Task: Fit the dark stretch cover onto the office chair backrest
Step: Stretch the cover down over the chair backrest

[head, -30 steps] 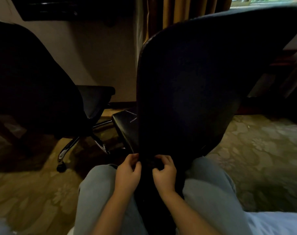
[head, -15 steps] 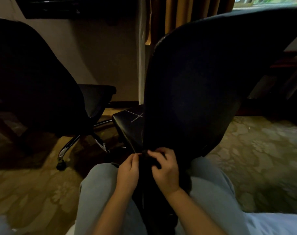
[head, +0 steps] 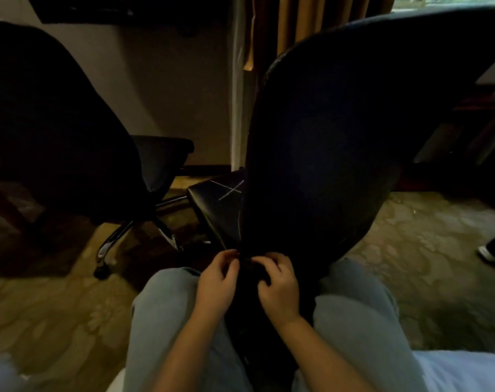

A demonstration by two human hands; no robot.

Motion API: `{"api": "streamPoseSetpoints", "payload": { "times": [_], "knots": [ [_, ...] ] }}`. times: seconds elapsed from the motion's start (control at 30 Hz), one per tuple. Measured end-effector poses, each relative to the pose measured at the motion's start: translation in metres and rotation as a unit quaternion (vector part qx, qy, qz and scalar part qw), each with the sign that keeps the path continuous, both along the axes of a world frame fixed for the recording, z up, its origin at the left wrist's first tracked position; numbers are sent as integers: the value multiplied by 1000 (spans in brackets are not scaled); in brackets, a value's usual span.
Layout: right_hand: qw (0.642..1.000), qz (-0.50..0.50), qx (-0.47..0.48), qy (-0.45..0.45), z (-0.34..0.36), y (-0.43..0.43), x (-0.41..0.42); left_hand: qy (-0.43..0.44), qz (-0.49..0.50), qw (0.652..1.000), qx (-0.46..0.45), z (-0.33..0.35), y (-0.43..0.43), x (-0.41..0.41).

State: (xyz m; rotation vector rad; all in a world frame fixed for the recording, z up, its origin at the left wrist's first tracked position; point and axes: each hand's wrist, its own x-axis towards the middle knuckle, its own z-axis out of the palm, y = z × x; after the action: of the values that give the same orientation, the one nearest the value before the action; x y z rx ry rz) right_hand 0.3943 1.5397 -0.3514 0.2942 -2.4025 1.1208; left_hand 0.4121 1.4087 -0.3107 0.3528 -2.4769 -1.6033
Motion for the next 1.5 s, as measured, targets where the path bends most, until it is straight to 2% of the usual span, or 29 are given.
{"api": "streamPoseSetpoints", "payload": {
  "times": [0.1,0.2,0.3,0.4,0.47,0.57,0.6,0.73,0.83,0.87,0.93,1.03,1.13,1.2,1.3,1.4,1.5],
  "knots": [
    [995,-39,-48,78,16,2,-3,-5,-5,1000,-10,-1,-2,-1],
    [998,-22,-20,57,5,1,-6,-10,-9,1000,-21,-2,-3,-1],
    [997,32,27,-68,-9,0,-2,-5,2,1000,-13,-2,-2,-2],
    [966,54,16,-253,-17,-3,-2,1,11,1000,-11,-2,0,-1],
    [948,44,-36,-314,-29,4,-4,0,12,1000,-26,-3,1,1],
    [960,2,10,-280,-28,5,-9,3,19,998,-57,-4,0,3],
    [963,8,-2,-271,-26,6,-9,4,18,998,-67,-5,0,3],
    [992,-39,18,-118,-22,12,-8,0,-22,996,-92,-8,2,0],
    [992,-46,21,-120,-24,13,-11,4,-43,993,-113,-11,6,-1],
    [989,-30,10,-142,-24,11,-11,7,-44,993,-111,-12,7,-1],
    [968,-5,-112,-226,-22,6,-11,6,-45,993,-108,-11,7,-1],
    [909,-5,-244,-337,-34,-3,-13,3,-45,994,-99,-9,6,0],
    [897,-9,-245,-368,-25,-5,-9,0,-52,993,-105,-9,5,4],
    [916,-15,-197,-349,-21,-3,-10,0,-57,992,-115,-11,5,4],
    [966,15,-80,-245,-11,6,-9,0,-62,989,-131,-12,4,2],
    [986,-11,-96,-139,-5,11,-11,-1,-79,986,-147,-13,5,-1],
    [979,-75,-166,-91,1,13,-14,1,-78,985,-153,-13,7,-2]
  ]
}}
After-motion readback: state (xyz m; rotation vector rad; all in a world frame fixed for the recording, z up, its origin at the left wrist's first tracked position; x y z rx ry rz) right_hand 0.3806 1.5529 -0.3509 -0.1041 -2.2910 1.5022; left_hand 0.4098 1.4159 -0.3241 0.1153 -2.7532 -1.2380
